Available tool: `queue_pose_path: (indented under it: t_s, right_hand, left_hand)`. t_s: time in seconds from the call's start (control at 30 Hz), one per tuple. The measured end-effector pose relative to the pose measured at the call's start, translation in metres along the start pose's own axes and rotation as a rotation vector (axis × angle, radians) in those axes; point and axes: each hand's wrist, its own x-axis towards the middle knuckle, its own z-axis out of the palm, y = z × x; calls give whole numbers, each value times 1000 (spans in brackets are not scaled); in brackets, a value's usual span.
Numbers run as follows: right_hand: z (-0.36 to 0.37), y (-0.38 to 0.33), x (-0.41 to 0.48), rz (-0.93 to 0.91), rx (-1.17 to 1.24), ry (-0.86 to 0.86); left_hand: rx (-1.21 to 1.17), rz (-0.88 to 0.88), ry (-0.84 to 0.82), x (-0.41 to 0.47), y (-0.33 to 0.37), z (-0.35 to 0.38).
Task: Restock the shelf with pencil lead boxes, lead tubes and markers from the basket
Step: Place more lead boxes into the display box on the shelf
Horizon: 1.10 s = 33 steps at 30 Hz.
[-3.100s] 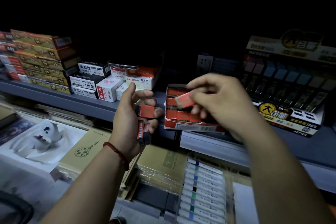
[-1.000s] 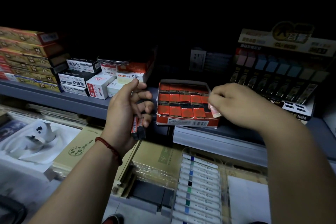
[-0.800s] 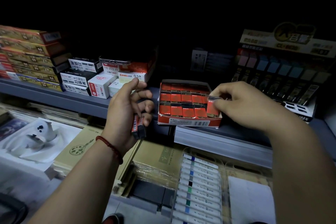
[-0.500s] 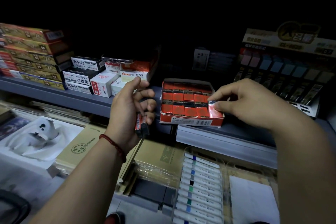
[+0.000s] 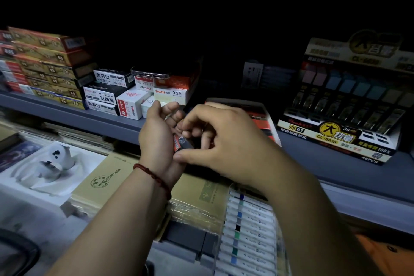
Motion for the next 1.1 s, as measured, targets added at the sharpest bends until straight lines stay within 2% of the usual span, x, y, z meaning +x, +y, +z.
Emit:
queue_pose_path:
  t_s: [0.1, 0.2, 0.27, 0.37, 0.5, 0.63, 0.8, 0.93, 1.03, 1.1]
  right_hand:
    - [6, 2, 4, -6, -8, 52]
    - [7, 5, 6, -3, 12, 184]
    - [2, 11, 8, 106, 164, 255]
    - [-10, 19, 9, 256, 433, 294]
    - [-19, 25, 8, 348, 536, 294]
    - [-19, 29, 12, 399, 558, 302]
    - [-21, 32, 17, 375, 556, 266]
    - [-28, 42, 25, 415, 641, 349]
    - [-39, 54, 33, 471, 441, 463]
    - [-42, 61, 39, 512, 333, 444]
  left_hand:
    - [7, 12, 7, -3, 1, 1]
    - [-98, -32, -119, -2, 4, -1]
    - [-115, -21, -209, -2, 3, -3]
    - [90, 75, -360, -8, 4, -7]
    - [440, 181, -530, -12, 9, -21]
    - [546, 234, -516, -9, 10, -21]
    - [609, 300, -514, -5, 8, -12]
    - [696, 377, -428, -1, 4, -6]
    - [815, 476, -378, 5, 0, -1]
    - [919, 560, -333, 10, -3, 5]
